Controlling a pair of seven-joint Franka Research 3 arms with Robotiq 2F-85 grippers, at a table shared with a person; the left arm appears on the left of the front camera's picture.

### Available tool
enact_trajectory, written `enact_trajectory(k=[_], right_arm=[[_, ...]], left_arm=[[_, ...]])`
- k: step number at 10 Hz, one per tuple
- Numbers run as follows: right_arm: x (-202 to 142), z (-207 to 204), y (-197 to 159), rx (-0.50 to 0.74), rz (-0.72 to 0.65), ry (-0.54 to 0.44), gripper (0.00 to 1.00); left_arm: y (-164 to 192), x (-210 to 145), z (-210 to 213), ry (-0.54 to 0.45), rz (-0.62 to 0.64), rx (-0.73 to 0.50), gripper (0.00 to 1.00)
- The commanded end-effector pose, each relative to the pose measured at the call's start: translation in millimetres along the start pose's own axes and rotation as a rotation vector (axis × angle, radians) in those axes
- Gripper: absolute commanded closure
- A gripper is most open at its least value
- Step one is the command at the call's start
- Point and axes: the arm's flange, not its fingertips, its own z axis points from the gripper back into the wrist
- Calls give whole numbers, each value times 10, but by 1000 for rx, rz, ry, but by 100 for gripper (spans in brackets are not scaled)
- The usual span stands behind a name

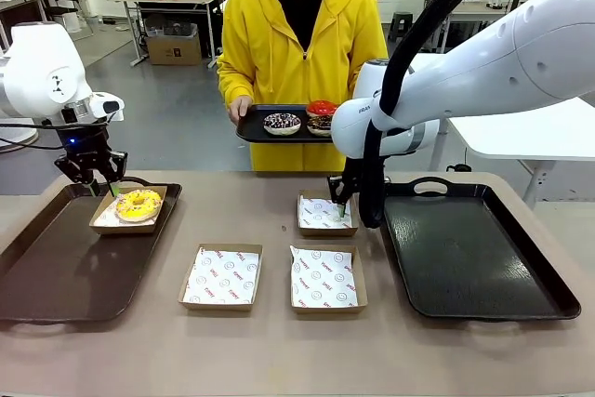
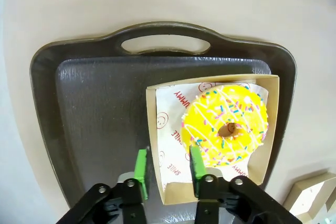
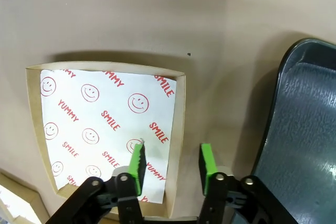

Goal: Individually package the donuts and arrange them on the tray.
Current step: Place the picked Paper togo box on the Handle tray while simultaneously picking up another Paper togo box from the table with the other hand.

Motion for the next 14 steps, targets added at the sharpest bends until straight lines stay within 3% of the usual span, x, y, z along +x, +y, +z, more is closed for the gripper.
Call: enact_trajectory(k=[1, 2, 3, 9, 10, 14], right_arm=[[49, -50, 38, -28, -22, -24, 100], [48, -53, 36, -27, -23, -23, 100], [49, -55, 38, -28, -23, -21, 100], [39, -12, 64, -25, -63, -15, 100], [-2, 66, 83, -13, -63, -15, 100], [-108, 771, 101, -64, -87, -44, 100]], left_arm=[[32, 21, 4, 4, -18, -20, 0], [28, 18, 3, 5, -18, -20, 9], [23, 11, 11, 5, -18, -20, 0], [48, -93, 92, 14, -17, -97, 0], [128, -197, 179, 27, -19, -202, 0], [733, -995, 753, -69, -33, -602, 0]])
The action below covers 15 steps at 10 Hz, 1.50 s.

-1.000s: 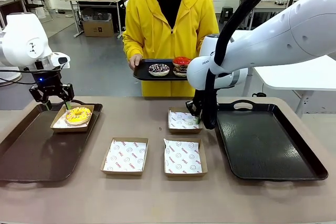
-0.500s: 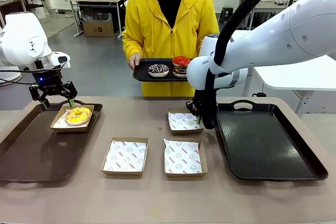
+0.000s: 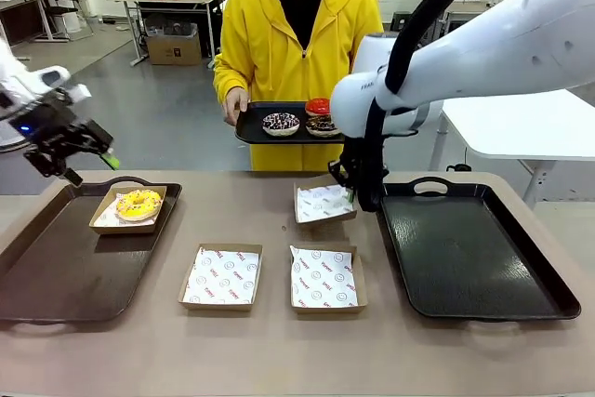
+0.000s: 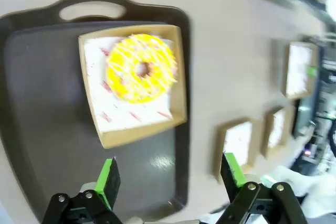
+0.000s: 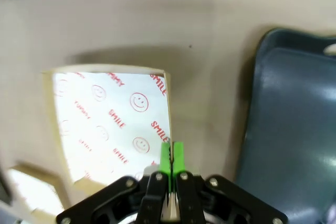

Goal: Individually package the donuts and arrange them on the tray.
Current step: Place the picked Paper togo box on the Handle tray while simultaneously picking up another Paper togo box from the table with the other hand.

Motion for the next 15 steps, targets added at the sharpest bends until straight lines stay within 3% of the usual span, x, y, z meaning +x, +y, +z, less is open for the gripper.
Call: enact_trajectory(k=[1, 3, 5, 8, 11, 15], right_arm=[[-1, 335, -21, -70, -57, -7, 100], [4, 717, -14, -71, -79, -18, 100], [76, 996, 4, -34, -101, -20, 100], [168, 1186, 48, -17, -106, -12, 100], [221, 1171, 73, -23, -126, 1, 100], [166, 1168, 20, -26, -88, -16, 100]], left_arm=[[274, -453, 397, -23, 19, -216, 0], [588, -749, 719, -55, 97, -366, 0], [1017, -863, 932, -8, 229, -525, 0], [1619, -889, 926, 22, 276, -676, 0], [1966, -950, 780, 31, 293, -725, 0], [1900, -981, 723, 45, 312, -698, 0]])
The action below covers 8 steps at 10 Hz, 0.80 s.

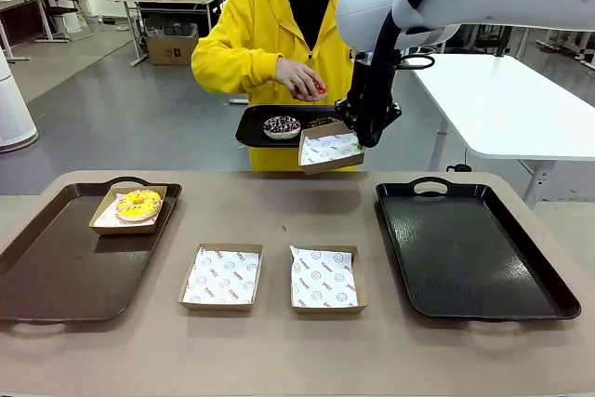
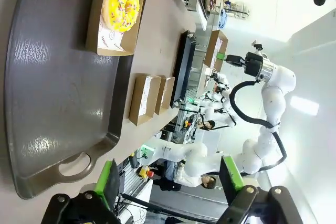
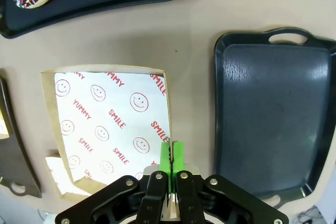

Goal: Individually package the donuts and arrange them on the tray.
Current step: Place the picked Paper togo box on the Handle tray while simultaneously picking up another Paper togo box from the table with the other hand.

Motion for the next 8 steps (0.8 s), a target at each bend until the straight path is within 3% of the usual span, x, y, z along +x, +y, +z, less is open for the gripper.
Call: enact_trajectory(k=[1, 8], right_arm=[[-10, 23, -24, 1, 2, -6, 100], [-10, 23, -24, 1, 2, -6, 100]], left_arm=[[-56, -35, 5, -11, 7, 5, 0], [-56, -35, 5, -11, 7, 5, 0]])
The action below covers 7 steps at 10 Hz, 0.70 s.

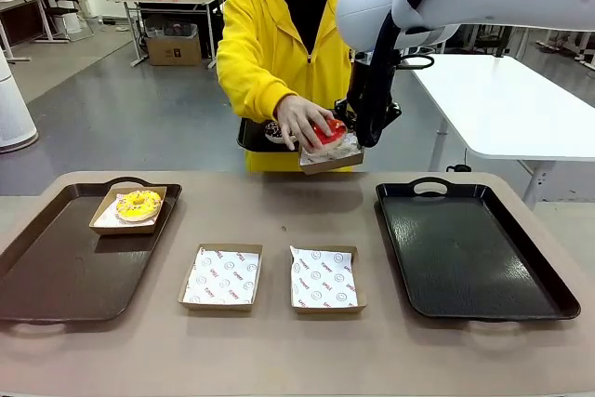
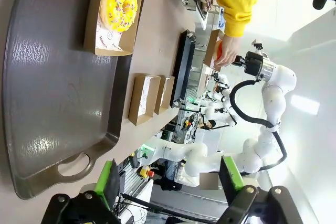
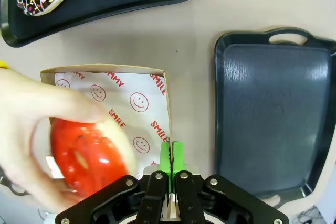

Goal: Individually package the donuts and arrange them on the tray.
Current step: Place the picked Paper togo box on the Handle tray while simultaneously picking up another Paper togo box from the table with the other hand.

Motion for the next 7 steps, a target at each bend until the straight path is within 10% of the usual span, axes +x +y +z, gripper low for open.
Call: enact_trajectory(k=[1, 7], right_arm=[[-7, 16, -27, 0, 1, -5, 100], [-7, 16, -27, 0, 1, -5, 100]], left_arm=[[-36, -32, 6, -11, 11, 4, 0], [-36, -32, 6, -11, 11, 4, 0]])
